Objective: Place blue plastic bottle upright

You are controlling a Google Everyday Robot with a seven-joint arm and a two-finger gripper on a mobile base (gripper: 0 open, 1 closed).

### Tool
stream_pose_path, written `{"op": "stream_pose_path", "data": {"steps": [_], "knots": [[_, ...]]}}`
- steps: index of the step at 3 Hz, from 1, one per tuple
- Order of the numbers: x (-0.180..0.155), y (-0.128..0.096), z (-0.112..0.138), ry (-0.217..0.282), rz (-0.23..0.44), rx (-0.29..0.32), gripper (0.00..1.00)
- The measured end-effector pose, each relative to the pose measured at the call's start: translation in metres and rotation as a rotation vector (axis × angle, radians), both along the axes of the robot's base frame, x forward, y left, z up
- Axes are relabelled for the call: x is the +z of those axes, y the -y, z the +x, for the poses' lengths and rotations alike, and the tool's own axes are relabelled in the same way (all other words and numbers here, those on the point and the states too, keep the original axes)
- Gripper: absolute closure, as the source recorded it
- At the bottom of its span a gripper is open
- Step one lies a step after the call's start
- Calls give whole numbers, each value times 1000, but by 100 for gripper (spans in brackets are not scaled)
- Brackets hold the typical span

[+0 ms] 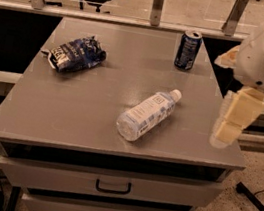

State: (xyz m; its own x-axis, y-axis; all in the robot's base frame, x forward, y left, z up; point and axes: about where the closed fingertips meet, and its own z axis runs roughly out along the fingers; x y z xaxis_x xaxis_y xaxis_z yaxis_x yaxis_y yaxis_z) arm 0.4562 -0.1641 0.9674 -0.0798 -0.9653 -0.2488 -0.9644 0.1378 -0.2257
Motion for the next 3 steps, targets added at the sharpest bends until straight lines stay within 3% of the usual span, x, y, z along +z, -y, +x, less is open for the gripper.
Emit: {"op": "stream_pose_path", "data": {"steps": [2,3], "knots": [[-23,-72,21,5,29,205,0],[-49,-94,33,-11,26,336,0]]}}
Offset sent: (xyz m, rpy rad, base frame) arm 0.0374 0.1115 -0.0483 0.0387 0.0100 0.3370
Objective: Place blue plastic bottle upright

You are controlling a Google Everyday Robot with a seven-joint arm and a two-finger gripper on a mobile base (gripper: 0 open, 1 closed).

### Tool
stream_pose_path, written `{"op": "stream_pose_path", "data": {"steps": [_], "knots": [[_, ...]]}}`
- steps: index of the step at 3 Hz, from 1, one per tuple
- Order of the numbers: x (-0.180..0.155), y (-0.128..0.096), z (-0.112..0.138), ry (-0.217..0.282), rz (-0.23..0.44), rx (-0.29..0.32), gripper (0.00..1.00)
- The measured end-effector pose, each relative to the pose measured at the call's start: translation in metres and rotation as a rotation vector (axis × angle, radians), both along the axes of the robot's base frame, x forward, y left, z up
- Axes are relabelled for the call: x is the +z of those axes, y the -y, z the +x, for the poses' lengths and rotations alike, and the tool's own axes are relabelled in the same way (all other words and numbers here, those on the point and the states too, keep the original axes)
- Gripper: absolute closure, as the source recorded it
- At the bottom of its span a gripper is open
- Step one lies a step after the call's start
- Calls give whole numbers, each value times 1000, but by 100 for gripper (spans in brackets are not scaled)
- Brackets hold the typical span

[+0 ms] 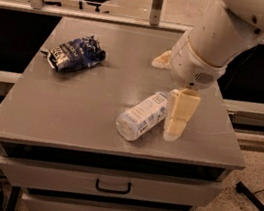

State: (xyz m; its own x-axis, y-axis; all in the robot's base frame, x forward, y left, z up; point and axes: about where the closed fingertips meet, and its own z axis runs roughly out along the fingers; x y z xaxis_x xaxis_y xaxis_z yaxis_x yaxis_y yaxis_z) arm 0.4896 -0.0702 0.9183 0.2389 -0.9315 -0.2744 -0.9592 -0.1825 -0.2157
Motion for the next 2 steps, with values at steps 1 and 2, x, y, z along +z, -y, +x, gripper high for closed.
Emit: {"op": "stream_pose_path", "data": {"steps": [1,2], "knots": [[-32,-11,6,-17,-43,156,0],[-51,-11,13,-22,-101,294,0]]}}
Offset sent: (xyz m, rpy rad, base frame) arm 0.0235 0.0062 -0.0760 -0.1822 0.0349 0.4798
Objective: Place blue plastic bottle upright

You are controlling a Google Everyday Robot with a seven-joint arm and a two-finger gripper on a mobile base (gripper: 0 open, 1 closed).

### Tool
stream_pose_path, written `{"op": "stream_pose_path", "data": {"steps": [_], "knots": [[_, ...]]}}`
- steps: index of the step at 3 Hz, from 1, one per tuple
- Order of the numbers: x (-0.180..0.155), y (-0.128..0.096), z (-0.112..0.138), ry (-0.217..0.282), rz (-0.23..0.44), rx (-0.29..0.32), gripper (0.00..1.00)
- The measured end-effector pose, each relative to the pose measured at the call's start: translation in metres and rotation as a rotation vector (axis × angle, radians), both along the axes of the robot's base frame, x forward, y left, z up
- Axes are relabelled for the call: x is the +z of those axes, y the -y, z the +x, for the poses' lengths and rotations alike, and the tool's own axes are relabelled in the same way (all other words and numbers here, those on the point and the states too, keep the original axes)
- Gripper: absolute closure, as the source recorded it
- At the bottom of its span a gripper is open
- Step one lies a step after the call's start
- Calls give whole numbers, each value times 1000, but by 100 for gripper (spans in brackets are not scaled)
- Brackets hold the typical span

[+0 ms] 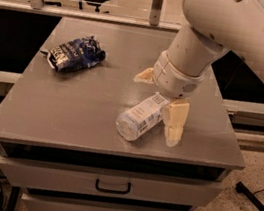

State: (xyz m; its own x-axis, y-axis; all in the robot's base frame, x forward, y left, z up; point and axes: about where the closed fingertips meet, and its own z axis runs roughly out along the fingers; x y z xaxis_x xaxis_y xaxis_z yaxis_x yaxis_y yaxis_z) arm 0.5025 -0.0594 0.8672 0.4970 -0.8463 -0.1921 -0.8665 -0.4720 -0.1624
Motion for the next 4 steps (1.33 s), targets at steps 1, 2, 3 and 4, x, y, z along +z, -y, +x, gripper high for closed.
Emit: {"op": "stream_pose_path", "data": {"steps": [1,2,3,4], "knots": [[-9,3,6,-6,-62,115,0],[-12,6,13,-2,-117,206,0],[-16,10,21,16,-161,268,0],[-20,13,26,35,-192,302,15]]}}
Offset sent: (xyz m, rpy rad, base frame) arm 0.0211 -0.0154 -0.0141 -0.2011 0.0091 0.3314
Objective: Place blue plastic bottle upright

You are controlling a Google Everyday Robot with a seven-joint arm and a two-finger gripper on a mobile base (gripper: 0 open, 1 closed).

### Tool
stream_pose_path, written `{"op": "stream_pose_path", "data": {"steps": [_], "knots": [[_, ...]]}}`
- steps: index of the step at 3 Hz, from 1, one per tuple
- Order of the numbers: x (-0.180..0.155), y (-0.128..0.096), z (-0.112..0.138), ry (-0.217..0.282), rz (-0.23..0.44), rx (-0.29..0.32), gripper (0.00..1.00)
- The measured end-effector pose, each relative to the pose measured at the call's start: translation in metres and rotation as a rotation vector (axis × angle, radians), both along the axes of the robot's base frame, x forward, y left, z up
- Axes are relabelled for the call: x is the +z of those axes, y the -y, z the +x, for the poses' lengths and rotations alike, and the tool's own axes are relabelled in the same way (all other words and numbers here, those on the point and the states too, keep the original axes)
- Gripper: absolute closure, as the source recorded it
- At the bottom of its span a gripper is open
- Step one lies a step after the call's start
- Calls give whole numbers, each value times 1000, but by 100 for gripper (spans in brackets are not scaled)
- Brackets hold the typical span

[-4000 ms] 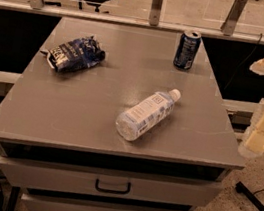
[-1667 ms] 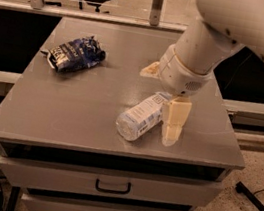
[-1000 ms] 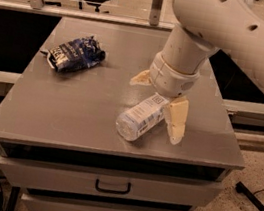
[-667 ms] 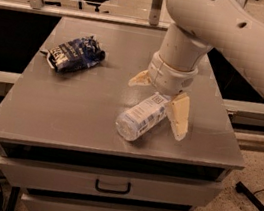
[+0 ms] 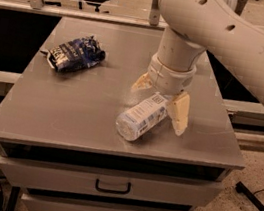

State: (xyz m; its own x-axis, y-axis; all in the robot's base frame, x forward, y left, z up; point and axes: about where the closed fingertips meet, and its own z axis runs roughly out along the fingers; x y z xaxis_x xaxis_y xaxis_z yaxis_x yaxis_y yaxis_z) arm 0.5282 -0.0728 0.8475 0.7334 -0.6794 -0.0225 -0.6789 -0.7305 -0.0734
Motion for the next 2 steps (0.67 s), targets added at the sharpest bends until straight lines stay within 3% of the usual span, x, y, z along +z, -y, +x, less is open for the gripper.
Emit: {"op": "stream_pose_path", "data": {"steps": [1,2], "knots": [[1,3,2,21,-25,28,39],[7,4,6,56,-50,49,70]]}}
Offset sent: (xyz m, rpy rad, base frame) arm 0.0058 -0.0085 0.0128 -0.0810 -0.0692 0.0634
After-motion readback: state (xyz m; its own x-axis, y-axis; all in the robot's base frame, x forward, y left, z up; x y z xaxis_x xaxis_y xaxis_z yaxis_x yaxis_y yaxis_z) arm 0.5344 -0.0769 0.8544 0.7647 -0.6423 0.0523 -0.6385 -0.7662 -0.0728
